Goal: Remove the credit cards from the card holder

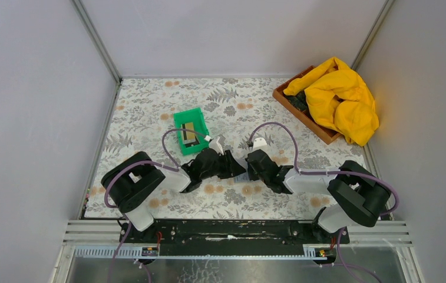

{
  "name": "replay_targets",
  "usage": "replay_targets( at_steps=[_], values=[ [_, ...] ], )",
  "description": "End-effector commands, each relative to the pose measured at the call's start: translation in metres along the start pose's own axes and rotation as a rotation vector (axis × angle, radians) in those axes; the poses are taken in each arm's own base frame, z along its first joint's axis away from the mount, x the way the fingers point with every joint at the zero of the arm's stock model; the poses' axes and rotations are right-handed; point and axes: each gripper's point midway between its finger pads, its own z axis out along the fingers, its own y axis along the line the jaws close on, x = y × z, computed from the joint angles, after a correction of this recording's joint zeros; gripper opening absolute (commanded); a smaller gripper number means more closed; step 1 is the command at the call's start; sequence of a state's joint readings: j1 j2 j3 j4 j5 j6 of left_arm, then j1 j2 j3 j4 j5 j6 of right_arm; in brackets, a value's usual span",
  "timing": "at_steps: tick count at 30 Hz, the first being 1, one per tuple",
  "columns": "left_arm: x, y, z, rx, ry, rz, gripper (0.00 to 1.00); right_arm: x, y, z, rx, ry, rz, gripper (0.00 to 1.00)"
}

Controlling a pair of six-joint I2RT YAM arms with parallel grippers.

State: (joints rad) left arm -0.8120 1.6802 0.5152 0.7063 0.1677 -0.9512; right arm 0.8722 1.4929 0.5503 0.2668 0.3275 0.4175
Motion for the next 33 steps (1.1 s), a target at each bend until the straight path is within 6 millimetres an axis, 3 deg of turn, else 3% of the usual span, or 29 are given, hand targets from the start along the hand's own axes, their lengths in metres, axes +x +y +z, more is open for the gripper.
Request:
replay_targets(
  at_steps=[1, 10, 23, 27, 33],
  values=[
    [-0.011, -0.023, 0.006, 0.076, -0.029, 0.011, 0.44, -0.001, 0.007, 0.002, -0.029, 0.009, 0.029, 0.0],
    [-0.019, -0.035, 0.013, 0.083, -0.032, 0.023, 0.44, -0.021, -0.007, -0.013, -0.01, -0.072, 0.079, 0.0],
    [-0.017, -0.044, 0.039, 0.093, -0.012, 0.03, 0.44, -0.057, -0.068, -0.062, 0.181, -0.359, 0.237, 0.01],
    [-0.017, -0.053, 0.041, 0.126, -0.009, 0.032, 0.46, -0.061, -0.068, -0.066, 0.162, -0.392, 0.243, 0.07],
    [-0.023, -0.049, 0.021, 0.12, -0.069, 0.049, 0.51, -0.051, -0.043, -0.044, 0.076, -0.285, 0.178, 0.11]
  ],
)
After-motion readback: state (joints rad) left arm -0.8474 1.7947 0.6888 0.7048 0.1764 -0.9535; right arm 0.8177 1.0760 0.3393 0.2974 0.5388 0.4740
